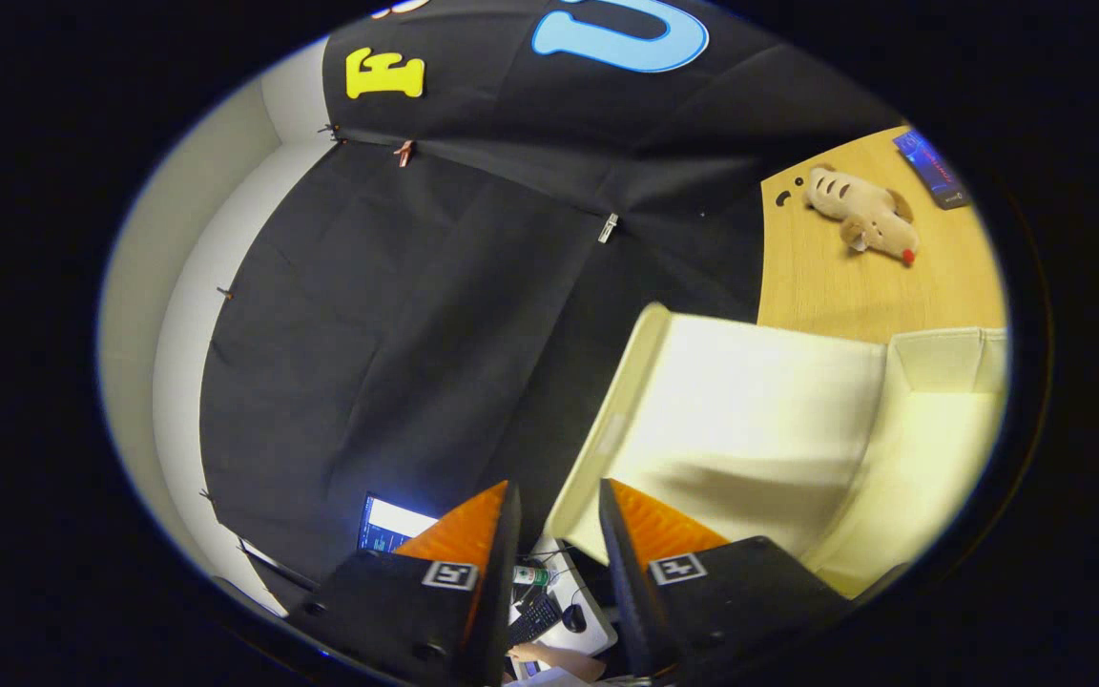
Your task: Open the storage box then place both shoes into the box .Put the left shoe in first, then the right shoe, with the right side of both shoes facing outward in a uniform manner.
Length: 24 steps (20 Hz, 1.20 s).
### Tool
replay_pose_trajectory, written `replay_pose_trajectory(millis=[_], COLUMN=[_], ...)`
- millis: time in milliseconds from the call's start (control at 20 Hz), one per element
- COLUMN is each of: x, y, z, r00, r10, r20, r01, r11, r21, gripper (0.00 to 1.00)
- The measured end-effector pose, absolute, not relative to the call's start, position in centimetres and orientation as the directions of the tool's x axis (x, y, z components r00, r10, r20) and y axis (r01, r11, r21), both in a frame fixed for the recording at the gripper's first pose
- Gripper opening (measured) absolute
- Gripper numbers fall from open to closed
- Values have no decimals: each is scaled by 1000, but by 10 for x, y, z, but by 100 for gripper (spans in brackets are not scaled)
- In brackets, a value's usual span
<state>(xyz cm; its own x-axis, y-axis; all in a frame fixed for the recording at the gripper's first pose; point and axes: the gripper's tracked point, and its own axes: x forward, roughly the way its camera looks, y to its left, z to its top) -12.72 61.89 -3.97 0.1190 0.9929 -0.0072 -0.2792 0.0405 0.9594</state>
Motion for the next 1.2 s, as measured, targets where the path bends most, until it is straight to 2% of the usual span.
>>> replay_pose_trajectory(millis=[100, 250, 350, 700, 950, 1200], x=[-123, -108, -101, -73, -61, -48], y=[617, 603, 587, 490, 404, 323], z=[-43, -45, -44, -33, -36, -66], r00=[131, 171, 201, 340, 445, 557], r10=[991, 985, 980, 941, 894, 822], r20=[-11, -13, -11, 6, -55, -122], r01=[-285, -302, -317, -383, -432, -364], r11=[49, 65, 75, 132, 268, 374], r21=[957, 951, 945, 914, 861, 853], gripper=[72, 76, 83, 83, 83, 83])
